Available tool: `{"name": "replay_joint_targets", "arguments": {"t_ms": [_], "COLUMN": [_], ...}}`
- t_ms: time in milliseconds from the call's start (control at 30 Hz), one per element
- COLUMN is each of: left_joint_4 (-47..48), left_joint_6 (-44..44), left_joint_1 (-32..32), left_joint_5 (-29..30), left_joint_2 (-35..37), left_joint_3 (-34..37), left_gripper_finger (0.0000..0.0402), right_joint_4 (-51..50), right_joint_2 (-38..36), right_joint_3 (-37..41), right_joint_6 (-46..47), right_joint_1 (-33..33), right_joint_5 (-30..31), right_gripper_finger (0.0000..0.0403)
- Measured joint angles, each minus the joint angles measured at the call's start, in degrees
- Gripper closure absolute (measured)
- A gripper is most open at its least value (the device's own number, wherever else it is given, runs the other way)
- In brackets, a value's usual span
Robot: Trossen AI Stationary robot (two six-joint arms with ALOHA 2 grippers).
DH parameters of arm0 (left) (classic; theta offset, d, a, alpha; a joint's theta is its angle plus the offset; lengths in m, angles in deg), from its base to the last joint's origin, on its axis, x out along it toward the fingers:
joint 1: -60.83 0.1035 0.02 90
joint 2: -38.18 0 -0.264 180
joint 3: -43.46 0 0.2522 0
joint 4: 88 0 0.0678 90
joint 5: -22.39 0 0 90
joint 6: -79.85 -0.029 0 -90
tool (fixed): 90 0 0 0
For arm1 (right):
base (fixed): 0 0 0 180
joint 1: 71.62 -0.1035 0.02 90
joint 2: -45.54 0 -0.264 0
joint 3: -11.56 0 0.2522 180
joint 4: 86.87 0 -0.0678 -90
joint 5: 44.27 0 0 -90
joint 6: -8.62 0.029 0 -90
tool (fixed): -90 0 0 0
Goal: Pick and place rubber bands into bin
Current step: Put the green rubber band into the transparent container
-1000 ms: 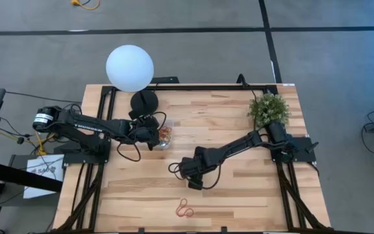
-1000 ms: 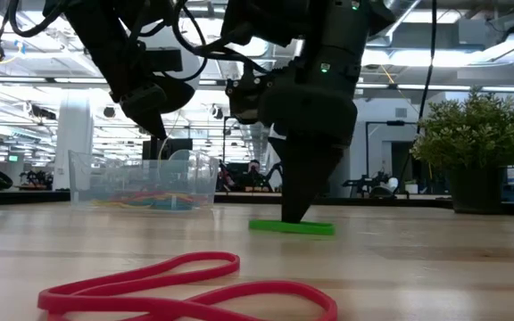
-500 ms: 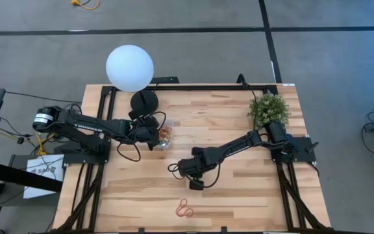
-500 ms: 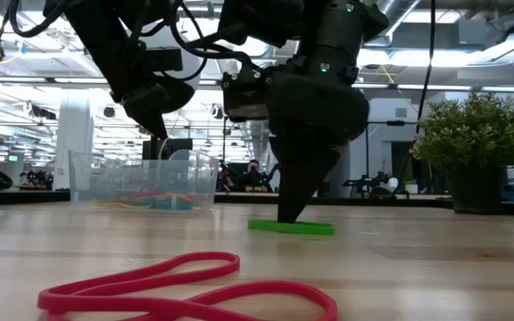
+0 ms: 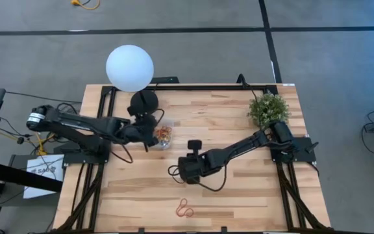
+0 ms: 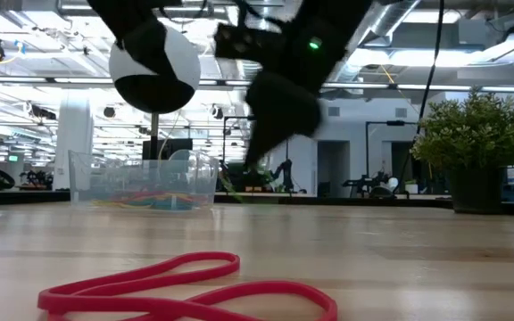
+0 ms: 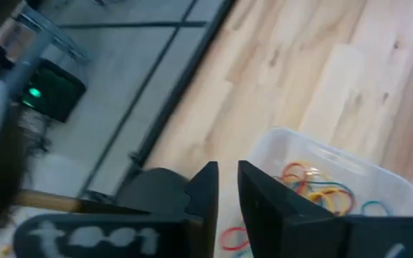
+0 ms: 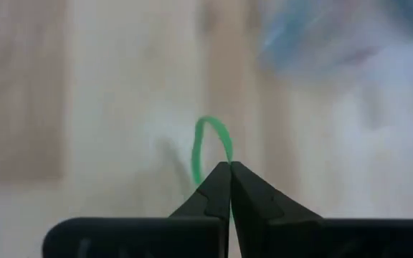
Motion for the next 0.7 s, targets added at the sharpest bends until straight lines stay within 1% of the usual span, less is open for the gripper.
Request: {"name": "replay_joint_targets", "arguments": {"t_ms": [100, 200, 267, 333, 433, 500, 567, 667, 700], "left_joint_4": [4.17, 7.87, 9.33, 10.82, 14.27, 16.69, 19.5, 22.5, 23.09], "left_joint_6": [-1.48, -1.1, -0.62, 0.19, 1.82, 4.42, 7.01, 9.82, 10.27], "left_joint_1": [-0.57, -0.65, -0.65, -0.65, -0.65, -0.65, -0.65, -0.65, -0.65], "left_joint_5": [1.86, 2.06, 2.03, 2.07, 1.99, 1.92, 1.67, 1.41, 1.39], "left_joint_2": [2.2, 4.7, 6.4, 7.91, 9.33, 9.79, 9.9, 9.81, 9.79], "left_joint_3": [-2.85, -4.42, -4.48, -4.48, -4.48, -4.48, -4.48, -4.07, -3.8], "left_gripper_finger": [0.0369, 0.038, 0.0385, 0.0388, 0.039, 0.039, 0.0391, 0.0391, 0.0391], "right_joint_4": [8.43, 20.93, 28.87, 37.09, 48.59, 52.57, 52.23, 45.06, 42.15], "right_joint_2": [-0.03, -0.03, 0.0, 0.0, 0.0, 0.0, 0.0, 0.0, 0.02], "right_joint_3": [0.02, -0.04, -0.02, -0.02, -0.03, -0.07, -0.07, -0.07, -0.07], "right_joint_6": [-0.13, -0.38, -2.44, -5.72, -11.44, -12.92, -10.42, -3.53, -1.83], "right_joint_1": [-0.28, 0.25, 1.12, 2.29, 4.52, 6.35, 8.5, 11.91, 12.8], "right_joint_5": [8.87, 16.12, 19.08, 20.53, 20.71, 19.12, 16.42, 10.47, 10.18], "right_gripper_finger": [0.0402, 0.0402, 0.0402, 0.0402, 0.0402, 0.0402, 0.0402, 0.0402, 0.0403]}}
